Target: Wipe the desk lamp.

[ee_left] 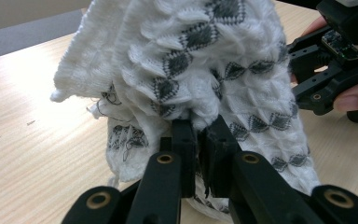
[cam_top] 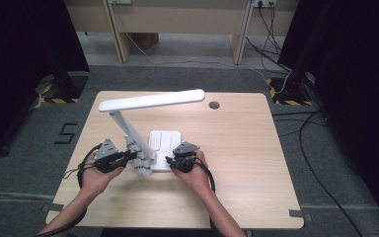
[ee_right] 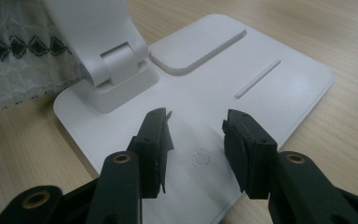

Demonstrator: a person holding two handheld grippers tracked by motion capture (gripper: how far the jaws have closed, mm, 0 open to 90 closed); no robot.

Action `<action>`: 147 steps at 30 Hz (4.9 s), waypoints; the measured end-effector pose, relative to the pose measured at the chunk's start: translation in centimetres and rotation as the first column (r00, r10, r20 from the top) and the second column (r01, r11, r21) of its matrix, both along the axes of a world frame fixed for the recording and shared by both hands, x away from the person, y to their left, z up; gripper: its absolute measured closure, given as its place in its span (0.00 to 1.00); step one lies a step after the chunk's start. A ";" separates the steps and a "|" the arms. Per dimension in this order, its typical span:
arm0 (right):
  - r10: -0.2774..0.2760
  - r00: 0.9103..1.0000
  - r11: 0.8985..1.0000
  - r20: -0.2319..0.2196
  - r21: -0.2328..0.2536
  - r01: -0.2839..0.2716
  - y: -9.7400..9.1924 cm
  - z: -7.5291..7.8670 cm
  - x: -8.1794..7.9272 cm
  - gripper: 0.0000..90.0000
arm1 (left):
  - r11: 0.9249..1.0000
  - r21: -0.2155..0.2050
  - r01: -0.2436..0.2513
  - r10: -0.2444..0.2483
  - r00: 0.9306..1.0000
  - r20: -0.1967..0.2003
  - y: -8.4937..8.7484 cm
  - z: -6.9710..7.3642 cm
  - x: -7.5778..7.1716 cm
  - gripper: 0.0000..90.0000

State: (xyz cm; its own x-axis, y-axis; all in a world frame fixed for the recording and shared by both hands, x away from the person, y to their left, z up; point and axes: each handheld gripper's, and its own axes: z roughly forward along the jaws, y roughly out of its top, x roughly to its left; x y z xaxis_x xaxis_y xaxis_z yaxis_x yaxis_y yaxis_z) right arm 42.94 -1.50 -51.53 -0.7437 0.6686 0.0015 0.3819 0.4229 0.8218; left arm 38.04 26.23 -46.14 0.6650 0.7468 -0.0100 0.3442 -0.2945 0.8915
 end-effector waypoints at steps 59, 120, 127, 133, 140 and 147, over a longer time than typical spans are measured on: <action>0.042 0.999 0.999 -0.024 0.012 -0.041 0.2 2.5 -0.6 0.56 | 1.000 0.012 -0.021 0.021 1.000 -0.004 1.2 -0.2 -1.1 0.93; 0.264 0.964 0.963 -0.017 0.053 -0.263 4.0 4.9 -4.7 0.39 | 0.999 0.007 0.054 -0.054 0.999 -0.008 -0.8 0.3 -2.4 0.93; 0.268 0.963 0.963 -0.021 0.046 -0.266 4.2 4.3 -4.5 0.39 | 0.994 -0.025 0.103 -0.103 0.995 -0.010 -1.4 1.0 -3.3 0.93; 0.267 0.964 0.963 -0.022 0.032 -0.266 4.0 4.2 -4.5 0.39 | 0.991 -0.038 0.130 -0.130 0.991 -0.016 -1.9 1.3 -3.7 0.93; 0.270 0.963 0.963 -0.012 0.018 -0.270 3.8 4.0 -4.6 0.44 | 0.986 -0.044 0.159 -0.160 0.987 -0.016 -2.6 1.4 -4.1 0.93; 0.266 0.964 0.964 0.011 0.012 -0.266 3.4 4.1 -4.6 0.53 | 0.984 -0.048 0.173 -0.174 0.985 -0.013 -2.8 1.6 -4.1 0.93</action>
State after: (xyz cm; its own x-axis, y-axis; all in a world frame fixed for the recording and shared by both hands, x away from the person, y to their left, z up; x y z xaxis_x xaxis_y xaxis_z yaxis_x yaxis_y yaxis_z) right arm 38.36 1.87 -47.41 -0.8949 0.4462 0.0018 0.2496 0.4972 0.8310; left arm 33.97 23.45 -44.56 0.7838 0.6186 -0.0549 0.3072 -0.3093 0.9000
